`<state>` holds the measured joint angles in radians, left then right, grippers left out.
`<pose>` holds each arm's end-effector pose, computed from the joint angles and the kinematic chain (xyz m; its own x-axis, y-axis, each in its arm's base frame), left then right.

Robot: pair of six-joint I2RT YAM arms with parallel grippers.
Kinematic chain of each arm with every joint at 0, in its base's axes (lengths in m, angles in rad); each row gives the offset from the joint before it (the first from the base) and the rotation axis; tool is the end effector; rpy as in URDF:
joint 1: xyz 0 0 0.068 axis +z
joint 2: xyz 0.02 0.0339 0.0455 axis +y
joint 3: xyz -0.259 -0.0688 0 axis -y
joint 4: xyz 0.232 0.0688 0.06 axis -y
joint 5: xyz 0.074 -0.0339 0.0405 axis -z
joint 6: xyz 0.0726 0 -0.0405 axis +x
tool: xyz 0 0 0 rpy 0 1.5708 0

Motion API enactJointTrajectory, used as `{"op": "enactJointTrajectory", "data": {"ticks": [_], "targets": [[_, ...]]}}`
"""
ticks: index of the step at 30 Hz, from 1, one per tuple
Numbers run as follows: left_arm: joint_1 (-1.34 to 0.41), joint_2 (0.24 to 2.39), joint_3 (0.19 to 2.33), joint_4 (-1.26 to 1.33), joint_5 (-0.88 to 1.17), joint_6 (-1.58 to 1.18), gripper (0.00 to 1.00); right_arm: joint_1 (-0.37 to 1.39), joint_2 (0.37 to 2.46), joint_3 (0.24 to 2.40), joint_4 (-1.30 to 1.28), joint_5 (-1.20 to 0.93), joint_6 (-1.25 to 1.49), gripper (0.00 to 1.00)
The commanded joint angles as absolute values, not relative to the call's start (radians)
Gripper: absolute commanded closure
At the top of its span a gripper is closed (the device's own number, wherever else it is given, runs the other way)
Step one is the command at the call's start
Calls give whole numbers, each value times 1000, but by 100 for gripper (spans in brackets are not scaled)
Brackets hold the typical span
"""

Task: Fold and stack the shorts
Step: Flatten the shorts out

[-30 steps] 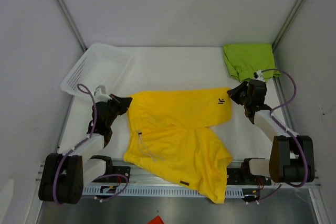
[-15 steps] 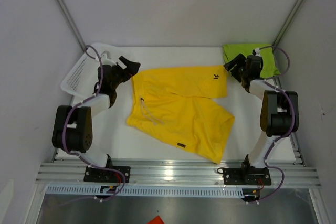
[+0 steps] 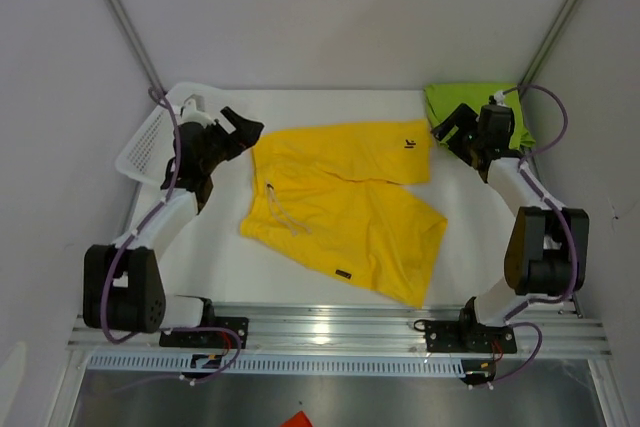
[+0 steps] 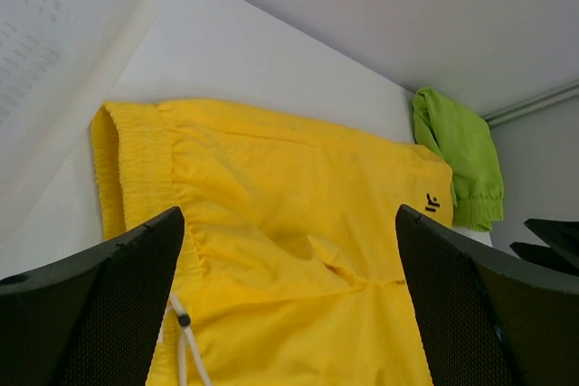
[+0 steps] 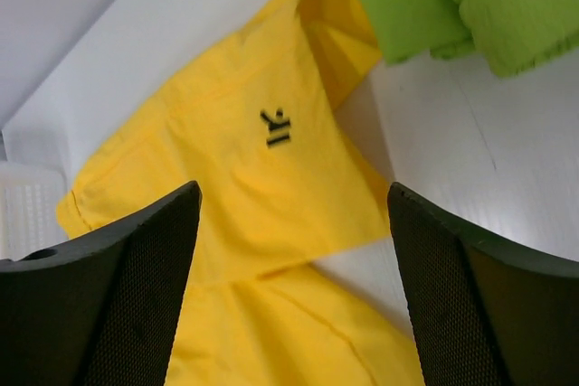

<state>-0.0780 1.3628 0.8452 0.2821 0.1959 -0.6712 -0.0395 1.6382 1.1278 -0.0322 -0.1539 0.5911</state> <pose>0.3369 -0.0405 0.2704 -0.3471 -0.5848 -0.7332 0.0629 0.7655 -0.6403 0.3941 -0.0044 0.2357 -0.4798 0.5701 -0.6670 0.2110 0.8128 0.5430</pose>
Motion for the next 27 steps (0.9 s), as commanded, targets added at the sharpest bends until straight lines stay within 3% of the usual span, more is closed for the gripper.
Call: {"op": "enactJointTrajectory", "data": {"ticks": [1,6,13,27], "targets": [[-101,1214,734,158,144,-669,1,-11,1481,1013,-242,-158,528,18],[-121,1056,548,149,198,-724,1,-8,1315,824,-325,-207,529,32],[-196,912,410,45,229,-739,1,-3,1066,681,-491,-225,546,23],[-198,773,333,-115,204,-726,1,-3,1190,584,-282,-198,610,26]]}}
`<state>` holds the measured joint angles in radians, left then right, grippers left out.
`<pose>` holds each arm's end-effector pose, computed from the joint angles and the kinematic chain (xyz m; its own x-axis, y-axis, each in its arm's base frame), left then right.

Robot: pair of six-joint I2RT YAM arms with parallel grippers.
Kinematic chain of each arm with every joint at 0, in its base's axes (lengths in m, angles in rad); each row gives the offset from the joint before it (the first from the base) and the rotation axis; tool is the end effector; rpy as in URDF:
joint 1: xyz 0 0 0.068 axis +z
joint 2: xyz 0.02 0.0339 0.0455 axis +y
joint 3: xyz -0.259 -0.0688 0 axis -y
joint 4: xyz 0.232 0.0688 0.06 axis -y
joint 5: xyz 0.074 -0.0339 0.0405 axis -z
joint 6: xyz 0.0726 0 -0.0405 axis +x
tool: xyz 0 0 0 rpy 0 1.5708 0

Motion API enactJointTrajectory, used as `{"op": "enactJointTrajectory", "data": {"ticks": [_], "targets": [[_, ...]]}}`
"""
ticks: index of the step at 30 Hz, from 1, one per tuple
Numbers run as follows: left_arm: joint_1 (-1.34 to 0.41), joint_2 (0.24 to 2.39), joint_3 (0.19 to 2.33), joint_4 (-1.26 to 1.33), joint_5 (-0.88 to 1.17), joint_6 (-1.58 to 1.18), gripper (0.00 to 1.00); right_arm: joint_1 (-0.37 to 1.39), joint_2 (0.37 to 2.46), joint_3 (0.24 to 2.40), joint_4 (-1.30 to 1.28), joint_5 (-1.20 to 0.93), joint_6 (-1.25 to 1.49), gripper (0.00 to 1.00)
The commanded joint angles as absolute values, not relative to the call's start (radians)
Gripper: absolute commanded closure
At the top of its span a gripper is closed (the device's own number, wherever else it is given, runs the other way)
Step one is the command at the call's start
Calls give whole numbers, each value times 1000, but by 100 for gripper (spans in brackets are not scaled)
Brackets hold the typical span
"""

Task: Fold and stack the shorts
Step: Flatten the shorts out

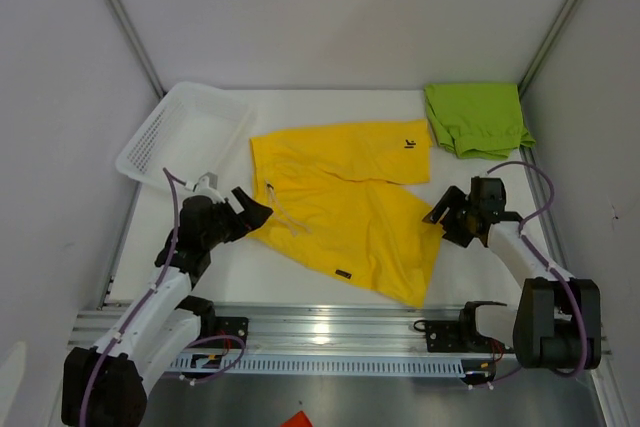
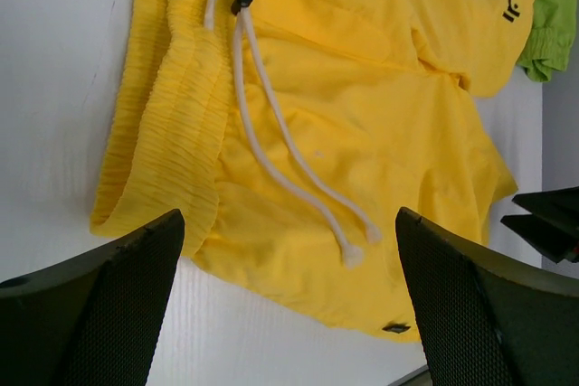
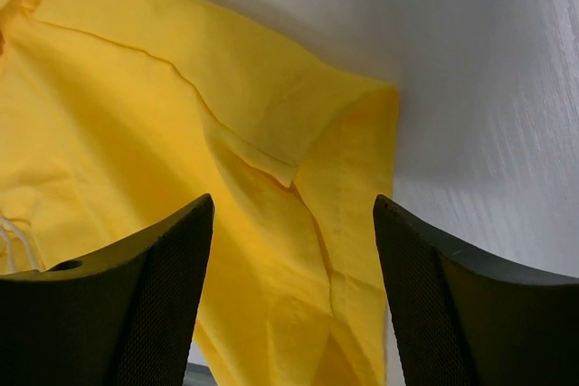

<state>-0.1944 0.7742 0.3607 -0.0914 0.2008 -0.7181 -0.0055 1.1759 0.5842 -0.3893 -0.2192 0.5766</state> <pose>0.1919 -0.0525 0.1861 -0.5947 -0.5400 -0.5956 -0.0407 0.7601 -0.6485 0.2270 0.0145 0.1526 -0.7597 0.5363 -0.3677 0.3562 0.8163 0.4547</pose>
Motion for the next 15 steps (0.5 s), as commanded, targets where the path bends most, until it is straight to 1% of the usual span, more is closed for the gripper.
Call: {"op": "enactJointTrajectory", "data": {"ticks": [1,3,6,7,9,10,11,12,13,15], "targets": [[-198,773,322,-115,204,-726,1,-3,1206,583,-249,-195,618,27],[-198,773,313,-123,196,-726,1,-3,1227,589,-223,-183,634,29],[-198,762,302,-146,190,-726,1,-3,1287,603,-181,-175,640,34],[-198,759,302,-152,190,-726,1,-3,1304,607,-161,-175,638,41],[-198,753,308,-170,187,-726,1,-8,1353,617,-137,-178,641,51],[-198,749,305,-175,187,-727,1,-12,1371,620,-118,-186,643,60],[-198,749,307,-176,189,-727,1,-18,1403,623,-107,-195,643,66],[-198,750,307,-179,192,-732,1,-28,1414,626,-98,-201,646,79],[-198,755,304,-176,211,-741,1,-34,1422,632,-91,-201,647,85],[-198,756,285,-169,216,-747,1,-44,1428,637,-84,-198,647,93]]}}
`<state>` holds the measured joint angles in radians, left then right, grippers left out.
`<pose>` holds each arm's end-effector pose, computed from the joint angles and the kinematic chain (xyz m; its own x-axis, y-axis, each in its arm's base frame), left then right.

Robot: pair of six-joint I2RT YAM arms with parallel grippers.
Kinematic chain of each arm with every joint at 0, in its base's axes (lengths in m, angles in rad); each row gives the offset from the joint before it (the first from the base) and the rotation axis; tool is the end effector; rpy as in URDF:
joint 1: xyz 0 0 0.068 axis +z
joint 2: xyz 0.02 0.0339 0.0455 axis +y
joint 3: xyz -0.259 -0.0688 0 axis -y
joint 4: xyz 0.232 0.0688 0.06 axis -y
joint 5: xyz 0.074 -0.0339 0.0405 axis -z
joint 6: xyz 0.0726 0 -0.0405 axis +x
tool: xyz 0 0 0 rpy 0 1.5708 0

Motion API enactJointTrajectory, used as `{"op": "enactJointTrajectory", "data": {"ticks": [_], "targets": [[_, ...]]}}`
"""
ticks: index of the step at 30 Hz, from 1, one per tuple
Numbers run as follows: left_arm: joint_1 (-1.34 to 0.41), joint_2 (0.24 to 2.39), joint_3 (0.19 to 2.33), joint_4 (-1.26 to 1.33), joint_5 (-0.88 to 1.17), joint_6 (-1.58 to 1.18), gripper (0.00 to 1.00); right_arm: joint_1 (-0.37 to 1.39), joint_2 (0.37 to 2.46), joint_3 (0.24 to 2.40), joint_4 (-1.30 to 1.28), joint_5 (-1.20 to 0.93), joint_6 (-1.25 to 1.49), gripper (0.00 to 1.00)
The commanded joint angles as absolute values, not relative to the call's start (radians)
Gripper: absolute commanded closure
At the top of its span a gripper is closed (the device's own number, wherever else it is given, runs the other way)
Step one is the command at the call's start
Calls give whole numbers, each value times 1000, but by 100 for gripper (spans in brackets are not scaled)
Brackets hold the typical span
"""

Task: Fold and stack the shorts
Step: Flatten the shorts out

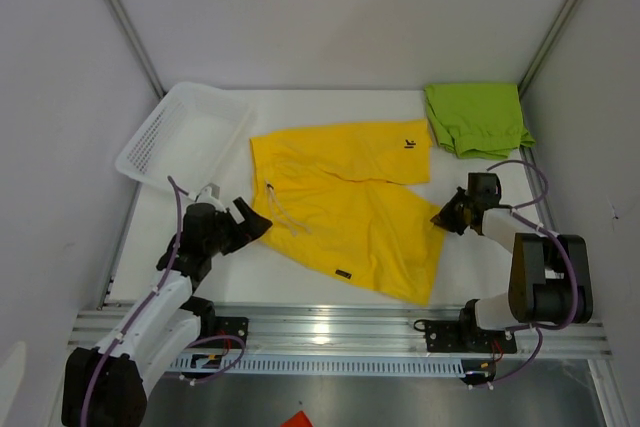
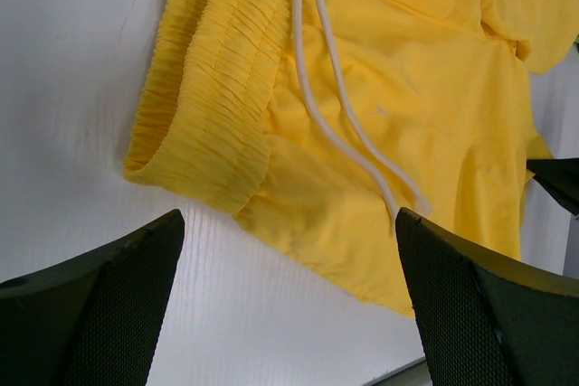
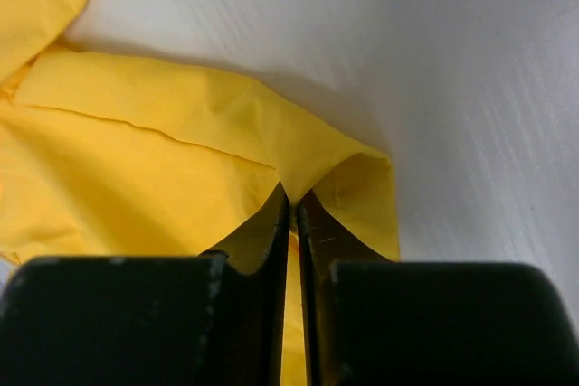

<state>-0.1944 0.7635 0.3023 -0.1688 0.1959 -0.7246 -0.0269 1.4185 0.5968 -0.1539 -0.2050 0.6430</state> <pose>0.1785 -0.0495 0.1575 -0.6607 -0.5326 -0.5290 -0.1257 0.7733 -0.6215 0.2643 0.0077 0.1203 -0.7151 0.6065 -0.3476 0.4261 0.7724 0.4711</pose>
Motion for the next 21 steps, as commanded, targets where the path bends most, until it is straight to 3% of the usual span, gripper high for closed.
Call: {"op": "enactJointTrajectory", "data": {"ticks": [1,13,21], "targets": [[-199,759,263,-160,207,-749,1,-44,1427,646,-89,-187,647,93],[-198,819,199,-111,126,-813,3,-41,1422,703,-118,-172,632,100],[-198,824,120,66,83,-907,9,-54,1472,768,-124,-126,595,100]]}}
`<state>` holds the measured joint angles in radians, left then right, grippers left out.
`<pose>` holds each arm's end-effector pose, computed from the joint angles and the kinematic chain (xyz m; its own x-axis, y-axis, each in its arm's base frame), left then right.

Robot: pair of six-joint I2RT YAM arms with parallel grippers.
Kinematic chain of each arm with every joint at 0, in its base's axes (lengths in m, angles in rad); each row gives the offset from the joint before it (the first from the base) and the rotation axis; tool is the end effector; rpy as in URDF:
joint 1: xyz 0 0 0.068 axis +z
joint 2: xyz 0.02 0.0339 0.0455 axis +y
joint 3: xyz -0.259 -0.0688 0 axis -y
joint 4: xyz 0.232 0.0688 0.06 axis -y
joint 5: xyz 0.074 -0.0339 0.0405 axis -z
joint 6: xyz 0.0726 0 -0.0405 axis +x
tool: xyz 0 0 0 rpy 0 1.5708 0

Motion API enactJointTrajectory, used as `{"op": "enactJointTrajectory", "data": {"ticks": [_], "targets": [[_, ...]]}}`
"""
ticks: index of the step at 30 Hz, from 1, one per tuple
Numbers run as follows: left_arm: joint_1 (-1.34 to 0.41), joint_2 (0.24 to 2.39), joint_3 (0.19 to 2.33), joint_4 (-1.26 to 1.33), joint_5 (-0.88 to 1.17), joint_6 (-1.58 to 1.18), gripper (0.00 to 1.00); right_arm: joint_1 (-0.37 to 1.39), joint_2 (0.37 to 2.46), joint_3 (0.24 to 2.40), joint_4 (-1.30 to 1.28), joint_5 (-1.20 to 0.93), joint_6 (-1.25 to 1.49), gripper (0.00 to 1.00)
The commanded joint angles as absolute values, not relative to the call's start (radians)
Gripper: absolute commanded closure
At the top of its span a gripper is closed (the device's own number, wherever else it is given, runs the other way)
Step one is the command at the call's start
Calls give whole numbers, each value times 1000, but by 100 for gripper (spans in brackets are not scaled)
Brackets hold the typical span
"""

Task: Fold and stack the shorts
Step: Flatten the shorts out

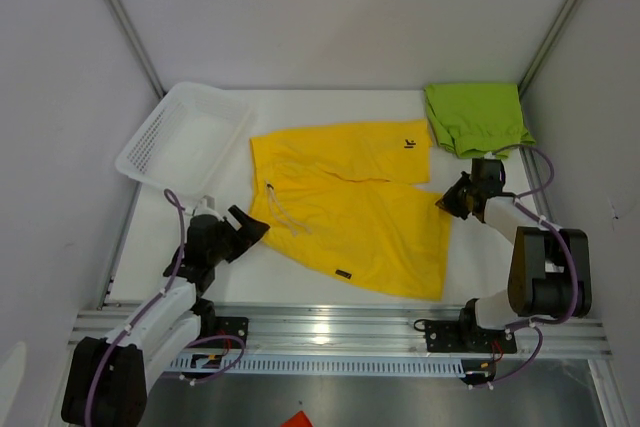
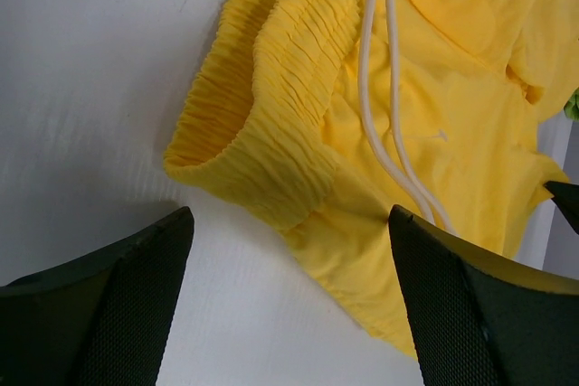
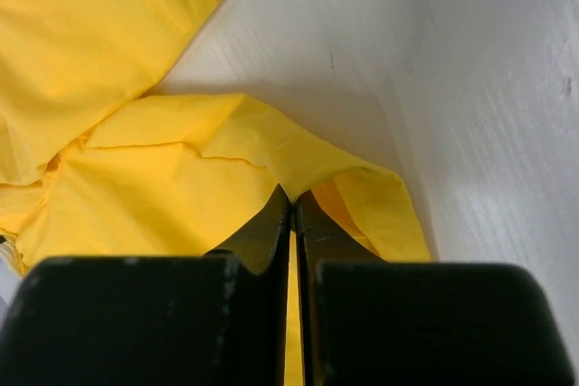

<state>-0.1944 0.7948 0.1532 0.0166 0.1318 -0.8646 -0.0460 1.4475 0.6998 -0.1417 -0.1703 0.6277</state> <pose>0.1735 -0.0439 0.1222 -0.5978 -0.6510 -0.4678 -0.2446 0.7038 -0.6669 0.2910 -0.0011 0.1437 -0.6640 0.6100 -0.4325 0.4060 0.7798 0.4765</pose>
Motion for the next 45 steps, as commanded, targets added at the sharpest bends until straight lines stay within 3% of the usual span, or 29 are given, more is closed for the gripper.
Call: {"op": "enactJointTrajectory", "data": {"ticks": [1,7,10,11,12,14,16,17,20,25,35,41,45], "targets": [[-198,839,118,74,83,-907,9,-54,1486,784,-130,-121,589,100],[-198,943,83,178,81,-922,25,-54,1565,844,-132,-97,581,99],[-198,942,64,212,74,-930,34,-54,1592,885,-156,-100,574,93],[-198,936,63,210,72,-931,35,-54,1600,897,-172,-103,569,70],[-198,930,66,204,69,-927,44,-49,1598,908,-193,-101,569,49],[-198,898,81,172,58,-914,55,-38,1572,905,-244,-94,565,26],[-198,865,106,135,37,-904,71,-17,1491,884,-296,-62,560,15],[-198,856,110,127,32,-900,82,-15,1459,873,-311,-61,560,15],[-198,842,140,109,20,-888,93,-6,1335,842,-386,-72,568,13],[-198,897,195,110,12,-874,100,83,1187,818,-544,-130,587,12],[-198,1066,290,221,63,-916,100,346,956,778,-745,-72,831,11],[-199,1046,292,212,61,-913,100,556,864,743,-972,146,1240,17],[-199,1017,275,199,45,-931,100,818,836,706,-1066,258,1506,18]]}}
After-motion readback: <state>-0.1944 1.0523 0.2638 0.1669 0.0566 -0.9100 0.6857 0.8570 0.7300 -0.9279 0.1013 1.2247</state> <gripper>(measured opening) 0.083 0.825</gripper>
